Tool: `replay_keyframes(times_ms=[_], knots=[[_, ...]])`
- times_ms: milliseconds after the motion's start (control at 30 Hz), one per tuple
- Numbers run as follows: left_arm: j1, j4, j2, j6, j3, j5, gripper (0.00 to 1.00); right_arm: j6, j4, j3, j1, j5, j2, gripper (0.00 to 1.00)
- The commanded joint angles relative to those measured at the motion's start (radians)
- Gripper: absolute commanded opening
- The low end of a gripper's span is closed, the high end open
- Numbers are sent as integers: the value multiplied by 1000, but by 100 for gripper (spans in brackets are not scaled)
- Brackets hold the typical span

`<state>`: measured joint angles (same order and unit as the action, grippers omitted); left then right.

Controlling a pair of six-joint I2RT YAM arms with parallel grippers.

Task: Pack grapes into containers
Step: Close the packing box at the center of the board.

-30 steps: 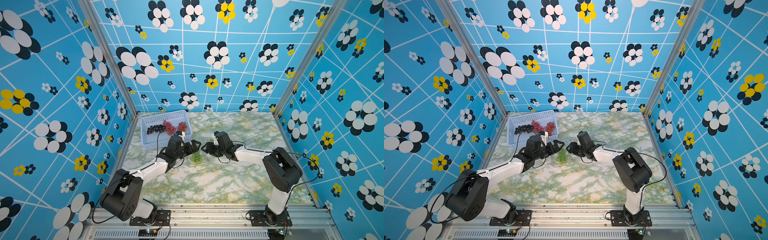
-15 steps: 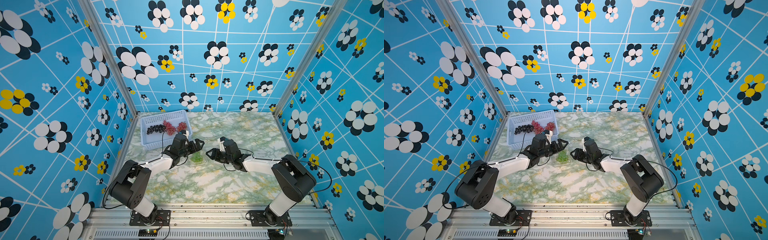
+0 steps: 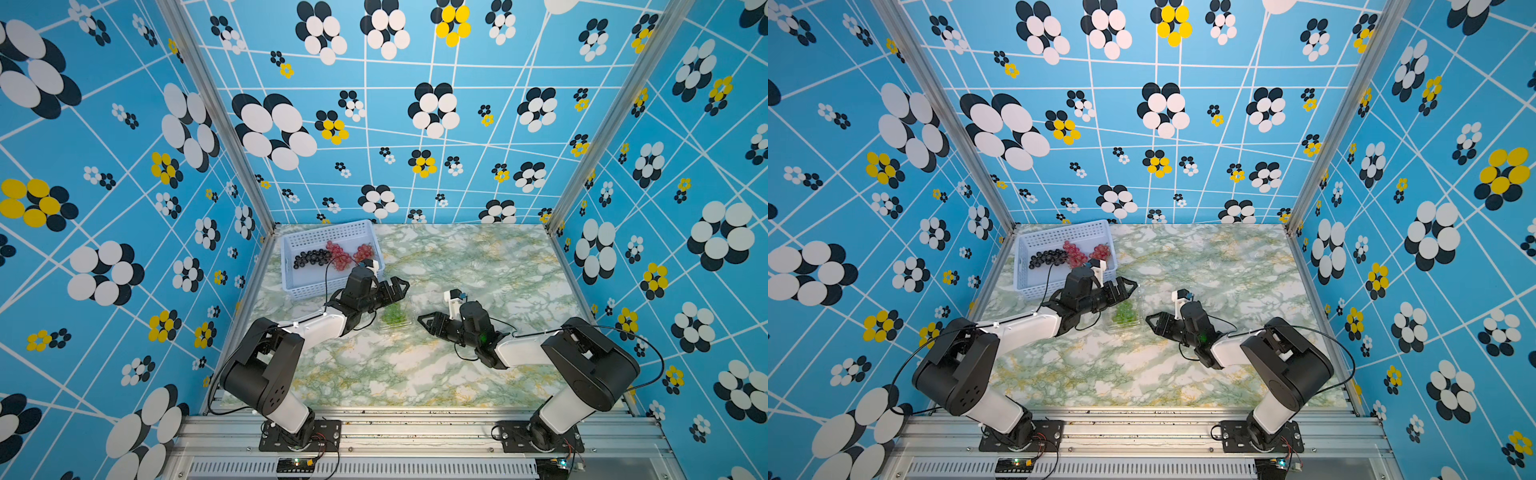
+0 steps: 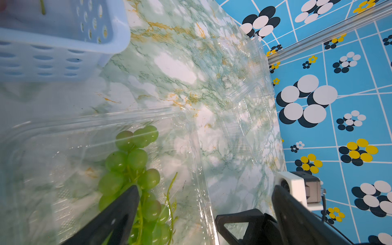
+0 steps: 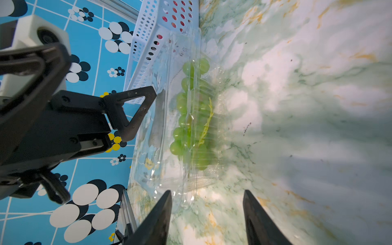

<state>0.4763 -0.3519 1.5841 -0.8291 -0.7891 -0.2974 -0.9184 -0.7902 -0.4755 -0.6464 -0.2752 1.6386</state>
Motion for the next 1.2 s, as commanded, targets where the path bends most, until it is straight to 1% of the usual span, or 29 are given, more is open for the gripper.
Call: replay_keyframes(times_ms=[0,467,700,833,1067,1167], knots=[[6,48,33,17,-18,17,100,-10,-83,11,-9,-16,-8,53],[8,61,30,28,-19,26,100,-50,-184,-2,-16,-51,95,43],[8,63,40,32,-21,27,99,-53,-187,-18,-21,-71,120,37],[7,60,44,31,-21,29,100,-57,-197,-26,-29,-74,137,36],[7,62,51,33,-16,29,99,-75,-220,-29,-30,-79,153,29],[7,57,48,30,-7,32,100,-83,-241,-23,-36,-80,158,28]])
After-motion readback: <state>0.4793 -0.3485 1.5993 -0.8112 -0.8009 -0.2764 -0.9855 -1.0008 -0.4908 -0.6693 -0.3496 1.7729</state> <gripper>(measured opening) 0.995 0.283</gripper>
